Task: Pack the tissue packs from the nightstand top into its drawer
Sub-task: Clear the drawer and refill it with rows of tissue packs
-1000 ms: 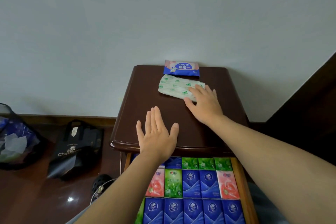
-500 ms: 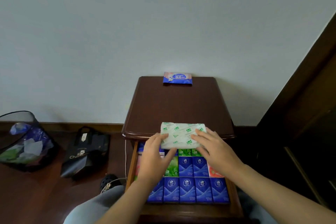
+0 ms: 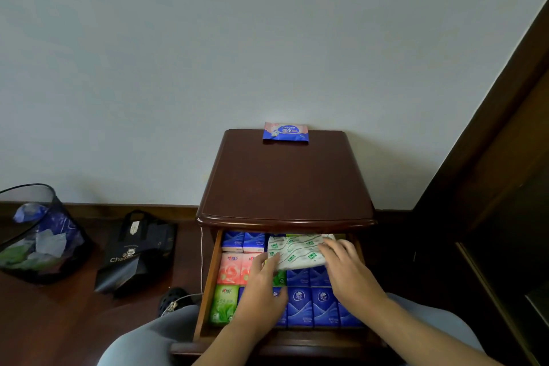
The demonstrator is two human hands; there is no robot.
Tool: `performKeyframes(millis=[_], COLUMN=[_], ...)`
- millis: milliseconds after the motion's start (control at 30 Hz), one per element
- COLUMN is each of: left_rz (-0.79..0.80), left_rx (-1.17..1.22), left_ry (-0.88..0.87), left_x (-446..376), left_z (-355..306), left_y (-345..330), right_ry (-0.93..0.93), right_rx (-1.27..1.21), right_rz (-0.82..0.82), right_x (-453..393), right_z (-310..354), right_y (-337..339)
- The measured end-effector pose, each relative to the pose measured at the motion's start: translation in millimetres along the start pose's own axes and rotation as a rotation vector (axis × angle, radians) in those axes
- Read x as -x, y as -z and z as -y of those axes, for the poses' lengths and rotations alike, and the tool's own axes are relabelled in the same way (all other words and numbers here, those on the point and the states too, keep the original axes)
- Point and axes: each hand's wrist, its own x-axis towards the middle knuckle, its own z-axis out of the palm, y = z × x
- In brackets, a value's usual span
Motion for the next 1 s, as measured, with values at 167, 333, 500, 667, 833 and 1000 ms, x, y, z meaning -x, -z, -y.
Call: performKeyframes(millis=[167, 333, 500, 667, 833, 1000], left_rz=[0.067, -0.023, -0.175, -0.04, 0.031, 0.063], left_rx=[0.008, -0.09, -0.27, -0.404, -0.433, -0.489], left_ry=[0.038, 0.03, -0.038, -0.049, -0.064, -0.076], left_x=[-7, -5, 2, -6, -17, -35], left_z=[-1, 3, 4, 3, 2, -2], left_y=[-14, -19, -15, -15, -22, -28], right_ry=[-0.118, -0.133, 0.013, -0.079, -0.185, -0.19], right_rx=[0.091, 0.078, 0.106, 0.032, -0.009, -0.002], right_rz=[0.035, 0.034, 0.013, 0.039, 0.023, 0.046], right_x=[-13, -4, 8, -1, -9, -22], right_z=[1, 1, -5, -4, -10, -17], right_y=[-12, -13, -4, -6, -13, -17])
